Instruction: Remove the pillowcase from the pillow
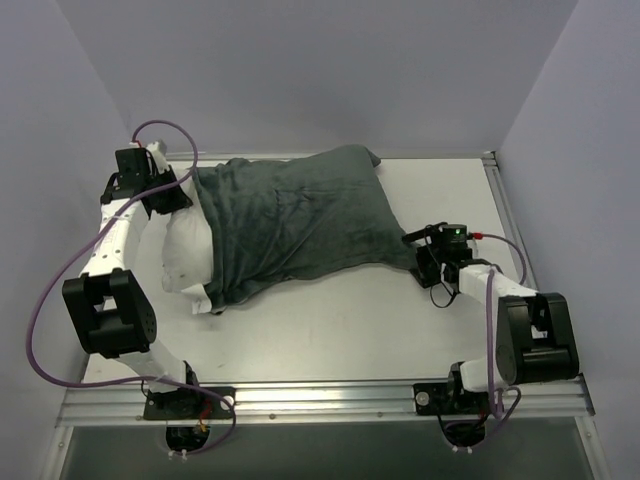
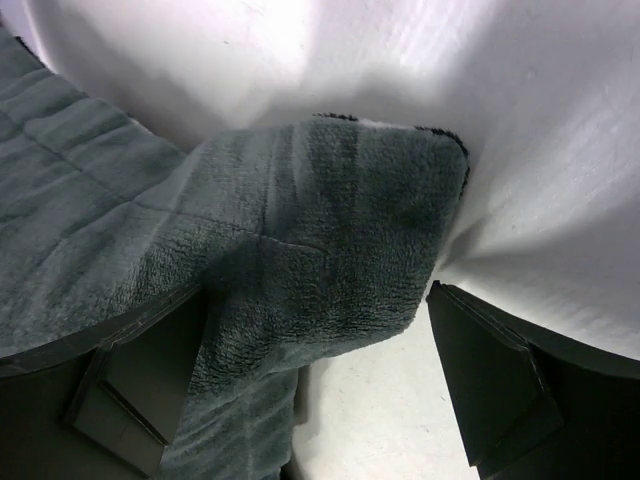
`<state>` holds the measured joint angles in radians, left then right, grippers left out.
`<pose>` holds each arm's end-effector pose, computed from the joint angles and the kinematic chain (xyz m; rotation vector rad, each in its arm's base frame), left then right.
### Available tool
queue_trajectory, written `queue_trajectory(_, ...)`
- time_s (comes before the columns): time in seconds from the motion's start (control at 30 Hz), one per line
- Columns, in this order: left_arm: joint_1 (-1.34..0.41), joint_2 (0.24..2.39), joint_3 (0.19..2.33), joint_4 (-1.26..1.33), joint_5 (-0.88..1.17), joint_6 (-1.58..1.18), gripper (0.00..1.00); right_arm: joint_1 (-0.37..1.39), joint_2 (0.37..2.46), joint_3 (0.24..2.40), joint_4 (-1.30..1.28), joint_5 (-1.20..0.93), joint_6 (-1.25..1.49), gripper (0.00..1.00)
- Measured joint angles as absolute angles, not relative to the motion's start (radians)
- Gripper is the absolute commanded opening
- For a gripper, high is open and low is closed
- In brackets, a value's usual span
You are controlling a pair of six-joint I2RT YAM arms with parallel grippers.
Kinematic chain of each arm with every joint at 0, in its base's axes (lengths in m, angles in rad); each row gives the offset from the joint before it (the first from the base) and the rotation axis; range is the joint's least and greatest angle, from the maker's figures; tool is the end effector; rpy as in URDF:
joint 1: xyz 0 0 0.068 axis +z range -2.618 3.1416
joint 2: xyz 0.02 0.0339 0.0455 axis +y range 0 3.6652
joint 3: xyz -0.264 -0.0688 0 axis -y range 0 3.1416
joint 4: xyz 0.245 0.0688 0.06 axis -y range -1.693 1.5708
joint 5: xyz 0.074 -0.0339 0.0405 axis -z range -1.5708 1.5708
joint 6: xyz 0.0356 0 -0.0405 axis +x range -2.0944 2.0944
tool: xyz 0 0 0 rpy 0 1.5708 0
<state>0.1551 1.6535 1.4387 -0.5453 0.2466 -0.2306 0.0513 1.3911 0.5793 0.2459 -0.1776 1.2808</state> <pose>0.3695 0.0490 0.3082 -0.3237 2.3020 -0.3251 0.2763 0.0205 0.1783 1.2261 1.9304 0.9354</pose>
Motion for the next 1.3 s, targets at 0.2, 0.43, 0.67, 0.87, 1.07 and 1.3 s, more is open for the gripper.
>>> queue_trajectory(0.2, 0.155, 1.654, 1.439, -0.545, 0.248, -0.241, 0.02, 0.077, 1.422, 0.586, 0.249, -0.139, 1.375, 1.00)
queue_trajectory(0.43, 0.157, 1.654, 1.439, -0.543, 0.252, -0.251, 0.02, 0.086, 1.562, 0.638, 0.344, -0.120, 1.414, 0.85)
queue_trajectory(0.67, 0.157, 1.654, 1.439, -0.543, 0.262, -0.250, 0.02, 0.077, 1.653, 0.654, 0.396, -0.118, 1.405, 0.00)
queue_trajectory(0.87, 0.158, 1.645, 1.439, -0.552, 0.263, -0.223, 0.02, -0.051, 1.618, 0.665, 0.381, -0.155, 1.313, 0.00)
queue_trajectory(1.07, 0.181, 1.588, 1.488, -0.646, 0.302, -0.154, 0.02, -0.300, 1.526, 0.831, 0.214, -0.199, 1.082, 0.00)
queue_trajectory(1.3, 0.326, 1.581, 1.747, -0.875, 0.524, -0.144, 0.02, -0.529, 1.437, 0.913, 0.056, -0.258, 0.949, 0.00)
